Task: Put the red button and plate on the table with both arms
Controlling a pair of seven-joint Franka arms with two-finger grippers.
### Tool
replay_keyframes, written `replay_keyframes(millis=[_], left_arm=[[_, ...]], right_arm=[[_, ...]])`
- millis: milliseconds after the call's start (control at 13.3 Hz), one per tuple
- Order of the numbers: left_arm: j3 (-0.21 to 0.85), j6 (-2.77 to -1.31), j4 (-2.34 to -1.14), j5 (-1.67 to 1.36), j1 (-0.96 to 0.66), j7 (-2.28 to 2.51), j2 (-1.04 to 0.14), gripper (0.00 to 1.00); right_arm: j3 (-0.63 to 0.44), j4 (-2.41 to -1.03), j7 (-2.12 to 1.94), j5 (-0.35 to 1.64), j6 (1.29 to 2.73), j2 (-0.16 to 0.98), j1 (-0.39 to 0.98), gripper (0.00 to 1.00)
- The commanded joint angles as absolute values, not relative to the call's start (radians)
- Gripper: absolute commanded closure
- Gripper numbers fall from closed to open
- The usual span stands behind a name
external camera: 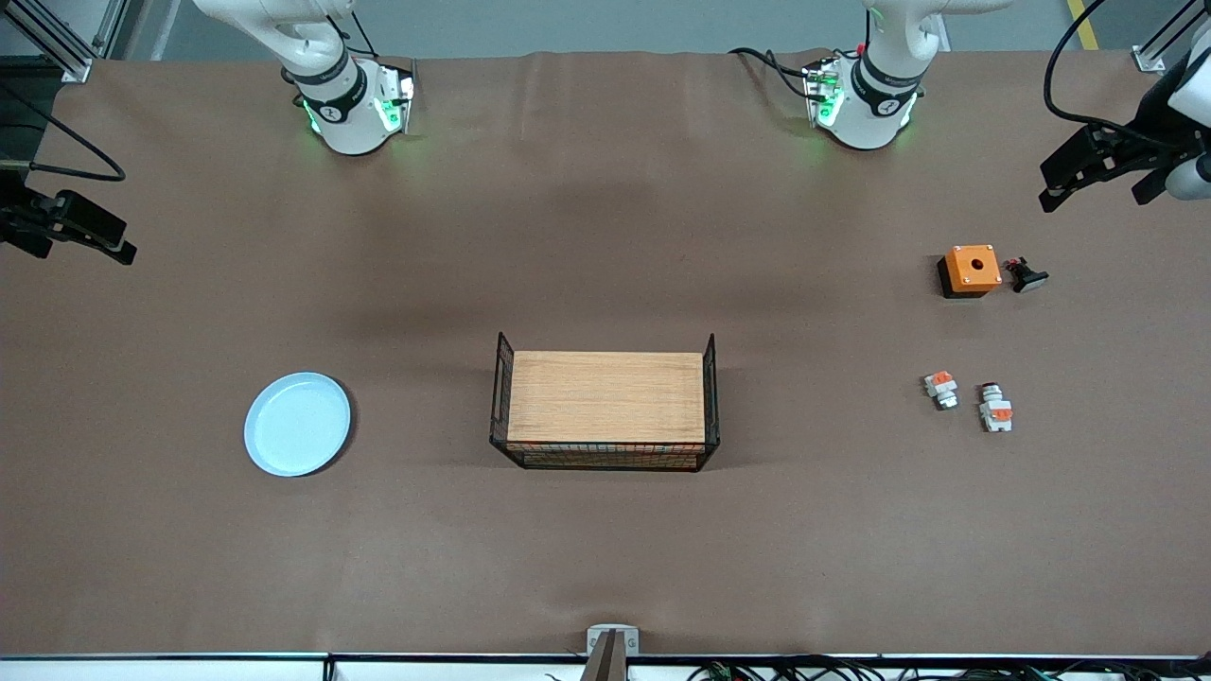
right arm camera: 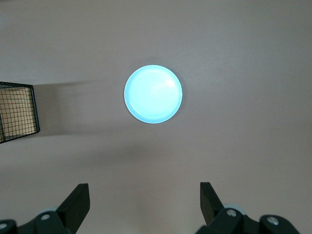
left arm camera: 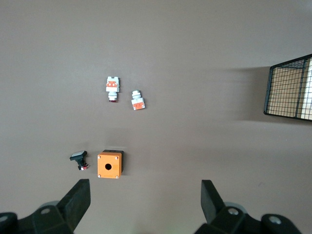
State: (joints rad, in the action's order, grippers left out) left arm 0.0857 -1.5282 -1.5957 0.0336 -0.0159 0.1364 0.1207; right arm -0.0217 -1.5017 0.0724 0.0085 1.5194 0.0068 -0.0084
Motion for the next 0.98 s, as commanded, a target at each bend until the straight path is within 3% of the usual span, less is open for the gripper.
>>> replay_keyframes(millis=[0, 902], left_arm=[[0.100, -1.502, -1.575, 0.043, -0.009, 0.112, 0.120, 0.00], [0.126, -1.473, -1.575, 0.008, -0.003, 0.100, 0.109, 0.00]], right_arm=[[-0.014, -1.517, 0.083, 0.006, 1.523, -0.014, -0.014, 0.00], [-0.014, -1.506, 0.083, 0.011, 1.519, -0.011, -0.015, 0.00]])
